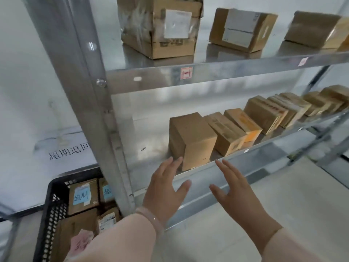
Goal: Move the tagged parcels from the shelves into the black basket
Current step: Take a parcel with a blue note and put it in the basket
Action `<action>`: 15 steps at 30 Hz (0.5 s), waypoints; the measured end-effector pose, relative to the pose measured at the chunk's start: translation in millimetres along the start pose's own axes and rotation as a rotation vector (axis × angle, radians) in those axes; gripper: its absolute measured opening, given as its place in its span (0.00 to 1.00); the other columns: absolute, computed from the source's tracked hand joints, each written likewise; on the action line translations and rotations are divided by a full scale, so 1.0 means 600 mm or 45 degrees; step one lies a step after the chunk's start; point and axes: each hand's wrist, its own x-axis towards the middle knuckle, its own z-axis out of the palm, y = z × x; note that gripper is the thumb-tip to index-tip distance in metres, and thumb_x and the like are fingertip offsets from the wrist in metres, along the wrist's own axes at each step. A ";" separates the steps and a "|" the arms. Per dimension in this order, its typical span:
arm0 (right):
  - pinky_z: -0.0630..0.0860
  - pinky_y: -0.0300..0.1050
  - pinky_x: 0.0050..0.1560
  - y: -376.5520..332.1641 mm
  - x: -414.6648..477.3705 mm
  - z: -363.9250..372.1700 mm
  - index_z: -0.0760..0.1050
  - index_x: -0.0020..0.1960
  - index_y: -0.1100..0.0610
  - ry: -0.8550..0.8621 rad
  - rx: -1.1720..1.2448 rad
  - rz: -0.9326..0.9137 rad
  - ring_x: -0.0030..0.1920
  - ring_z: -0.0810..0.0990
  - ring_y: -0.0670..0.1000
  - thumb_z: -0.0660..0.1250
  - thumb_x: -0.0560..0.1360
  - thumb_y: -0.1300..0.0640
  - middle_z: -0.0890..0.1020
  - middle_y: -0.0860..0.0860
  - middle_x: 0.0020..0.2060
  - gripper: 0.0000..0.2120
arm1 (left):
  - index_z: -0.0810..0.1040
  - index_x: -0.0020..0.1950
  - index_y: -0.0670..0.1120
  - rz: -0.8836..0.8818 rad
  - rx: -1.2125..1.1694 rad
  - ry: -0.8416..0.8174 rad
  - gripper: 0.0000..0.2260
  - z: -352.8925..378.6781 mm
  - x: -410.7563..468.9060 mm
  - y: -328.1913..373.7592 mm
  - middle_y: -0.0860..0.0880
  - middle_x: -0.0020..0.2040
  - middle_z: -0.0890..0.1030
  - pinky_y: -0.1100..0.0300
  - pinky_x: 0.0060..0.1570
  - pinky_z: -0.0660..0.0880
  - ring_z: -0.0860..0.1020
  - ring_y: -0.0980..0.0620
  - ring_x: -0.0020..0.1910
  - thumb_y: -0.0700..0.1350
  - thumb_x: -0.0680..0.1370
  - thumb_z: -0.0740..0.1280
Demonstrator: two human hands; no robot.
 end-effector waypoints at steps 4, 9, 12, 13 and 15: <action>0.61 0.48 0.72 0.040 0.059 -0.031 0.55 0.75 0.39 -0.025 0.038 -0.043 0.74 0.60 0.46 0.64 0.75 0.42 0.58 0.40 0.75 0.31 | 0.62 0.76 0.58 -0.195 -0.120 0.033 0.29 0.045 0.107 0.055 0.52 0.78 0.57 0.58 0.75 0.55 0.56 0.52 0.77 0.56 0.77 0.67; 0.61 0.44 0.71 0.080 0.137 -0.042 0.53 0.74 0.38 -0.137 0.107 -0.110 0.73 0.60 0.45 0.63 0.76 0.41 0.58 0.39 0.75 0.31 | 0.55 0.79 0.57 -0.454 -0.047 0.039 0.31 0.071 0.197 0.082 0.58 0.79 0.45 0.50 0.77 0.54 0.50 0.50 0.79 0.60 0.78 0.62; 0.63 0.44 0.70 0.094 0.195 -0.043 0.56 0.75 0.44 -0.179 0.263 -0.159 0.72 0.63 0.44 0.65 0.76 0.45 0.63 0.42 0.73 0.31 | 0.52 0.80 0.54 -0.495 0.086 0.052 0.32 0.083 0.201 0.078 0.59 0.79 0.42 0.54 0.76 0.53 0.49 0.50 0.79 0.60 0.79 0.60; 0.62 0.44 0.71 0.093 0.213 -0.044 0.55 0.76 0.46 -0.210 0.307 -0.163 0.72 0.62 0.45 0.65 0.77 0.46 0.63 0.43 0.73 0.32 | 0.52 0.80 0.54 -0.499 0.102 0.074 0.32 0.086 0.196 0.077 0.59 0.79 0.42 0.55 0.75 0.53 0.48 0.51 0.79 0.60 0.80 0.60; 0.63 0.43 0.69 0.083 0.239 -0.044 0.55 0.76 0.48 -0.331 0.343 -0.147 0.71 0.63 0.46 0.64 0.77 0.47 0.65 0.43 0.72 0.31 | 0.52 0.80 0.54 -0.527 0.096 0.131 0.31 0.085 0.189 0.078 0.60 0.79 0.42 0.53 0.76 0.54 0.48 0.52 0.79 0.60 0.80 0.60</action>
